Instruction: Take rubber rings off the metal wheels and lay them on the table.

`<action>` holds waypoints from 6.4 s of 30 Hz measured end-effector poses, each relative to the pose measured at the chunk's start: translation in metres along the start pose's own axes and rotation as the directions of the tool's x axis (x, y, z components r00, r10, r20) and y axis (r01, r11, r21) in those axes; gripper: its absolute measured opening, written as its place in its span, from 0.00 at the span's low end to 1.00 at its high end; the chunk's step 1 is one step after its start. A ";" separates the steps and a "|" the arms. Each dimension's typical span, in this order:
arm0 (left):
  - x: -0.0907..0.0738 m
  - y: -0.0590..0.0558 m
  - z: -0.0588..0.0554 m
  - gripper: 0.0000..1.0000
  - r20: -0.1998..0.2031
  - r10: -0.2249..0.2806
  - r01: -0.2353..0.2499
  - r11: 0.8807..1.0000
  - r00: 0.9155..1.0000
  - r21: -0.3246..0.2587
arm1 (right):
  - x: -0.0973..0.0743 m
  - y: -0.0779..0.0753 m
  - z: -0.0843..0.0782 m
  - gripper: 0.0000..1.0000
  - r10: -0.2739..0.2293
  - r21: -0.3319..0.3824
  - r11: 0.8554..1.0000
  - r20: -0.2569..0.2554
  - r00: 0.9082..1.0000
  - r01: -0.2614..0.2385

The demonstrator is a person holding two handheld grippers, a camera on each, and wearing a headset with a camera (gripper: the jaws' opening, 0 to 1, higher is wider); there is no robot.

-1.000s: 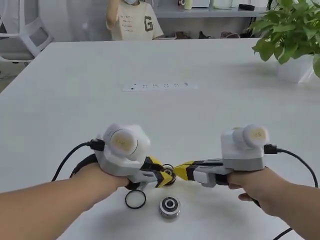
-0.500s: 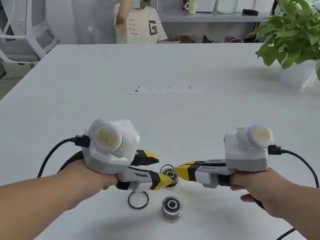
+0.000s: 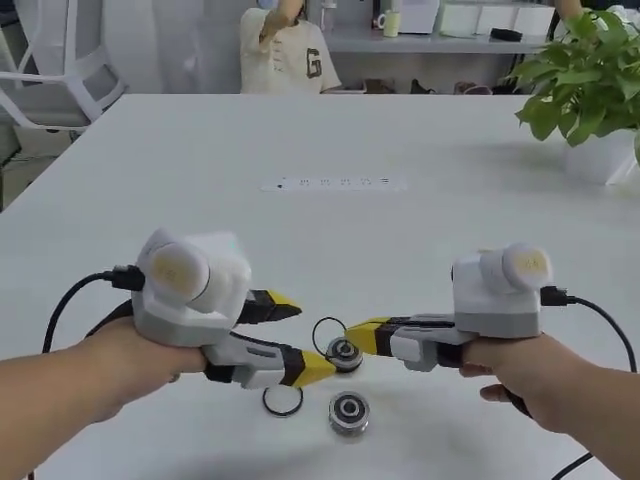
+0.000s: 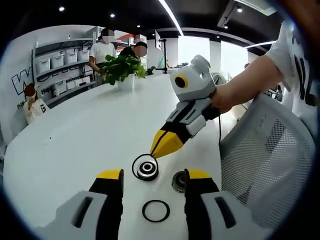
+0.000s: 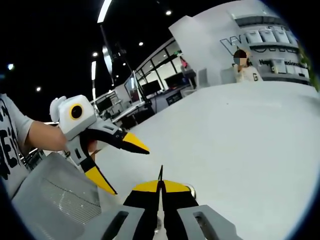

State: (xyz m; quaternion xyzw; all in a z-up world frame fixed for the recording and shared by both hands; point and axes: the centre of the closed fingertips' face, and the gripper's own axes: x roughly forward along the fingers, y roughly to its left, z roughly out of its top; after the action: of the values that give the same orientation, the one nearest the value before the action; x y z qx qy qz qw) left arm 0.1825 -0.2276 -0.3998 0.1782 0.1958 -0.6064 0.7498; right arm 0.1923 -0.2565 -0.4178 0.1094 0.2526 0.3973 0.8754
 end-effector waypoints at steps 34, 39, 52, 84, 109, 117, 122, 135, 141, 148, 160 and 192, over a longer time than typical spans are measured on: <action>-0.059 -0.008 -0.018 0.72 0.029 0.040 -0.039 0.998 0.999 -0.045 | 0.024 0.036 -0.003 0.00 0.102 -0.006 0.995 -0.064 0.993 -0.103; -0.064 -0.006 -0.021 0.73 0.030 0.051 -0.049 0.997 0.998 -0.056 | 0.029 0.040 -0.012 0.00 0.119 -0.003 0.993 -0.099 0.988 -0.120; -0.073 -0.006 -0.027 0.72 0.026 0.068 -0.066 0.995 0.997 -0.070 | 0.041 0.049 -0.035 0.00 0.165 0.012 0.986 -0.186 0.969 -0.166; -0.076 -0.004 -0.039 0.70 0.000 0.079 -0.079 0.991 0.997 -0.104 | 0.049 0.030 -0.053 0.00 0.109 0.033 0.994 -0.241 0.964 -0.104; -0.066 0.006 -0.029 0.68 -0.001 0.065 -0.065 0.993 0.998 -0.096 | 0.027 0.018 -0.016 0.09 0.067 0.004 0.998 -0.120 0.990 -0.067; -0.054 0.006 -0.019 0.67 0.007 0.051 -0.051 0.994 0.999 -0.092 | 0.013 0.010 -0.003 0.10 0.031 -0.031 0.999 -0.072 0.997 -0.033; -0.048 0.007 -0.014 0.66 0.009 0.043 -0.042 0.995 0.999 -0.087 | 0.005 0.002 0.000 0.13 0.007 -0.043 0.999 -0.058 0.998 -0.010; -0.031 0.010 -0.010 0.63 0.002 0.025 -0.025 0.996 1.000 -0.088 | -0.010 -0.016 -0.003 0.22 -0.041 -0.084 0.996 -0.060 0.997 0.036; -0.022 0.009 -0.008 0.61 0.000 0.012 -0.012 0.996 1.000 -0.084 | -0.013 -0.021 -0.007 0.24 -0.054 -0.105 0.993 -0.072 0.996 0.046; -0.012 0.010 -0.009 0.58 -0.009 0.001 -0.002 0.996 1.000 -0.087 | -0.015 -0.025 -0.013 0.25 -0.064 -0.127 0.991 -0.089 0.994 0.052; 0.000 0.017 -0.013 0.55 -0.020 -0.007 0.005 0.996 1.000 -0.094 | -0.014 -0.030 -0.025 0.25 -0.076 -0.166 0.985 -0.122 0.990 0.056; 0.044 0.010 -0.020 0.38 -0.057 -0.049 0.043 0.994 0.997 -0.096 | 0.005 -0.037 -0.049 0.23 -0.087 -0.232 0.972 -0.178 0.980 0.044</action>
State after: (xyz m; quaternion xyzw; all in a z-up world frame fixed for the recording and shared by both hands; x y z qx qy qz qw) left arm 0.1987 -0.2526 -0.4395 0.1557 0.2507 -0.6080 0.7371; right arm 0.1926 -0.2778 -0.4757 -0.0375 0.2903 0.4028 0.8672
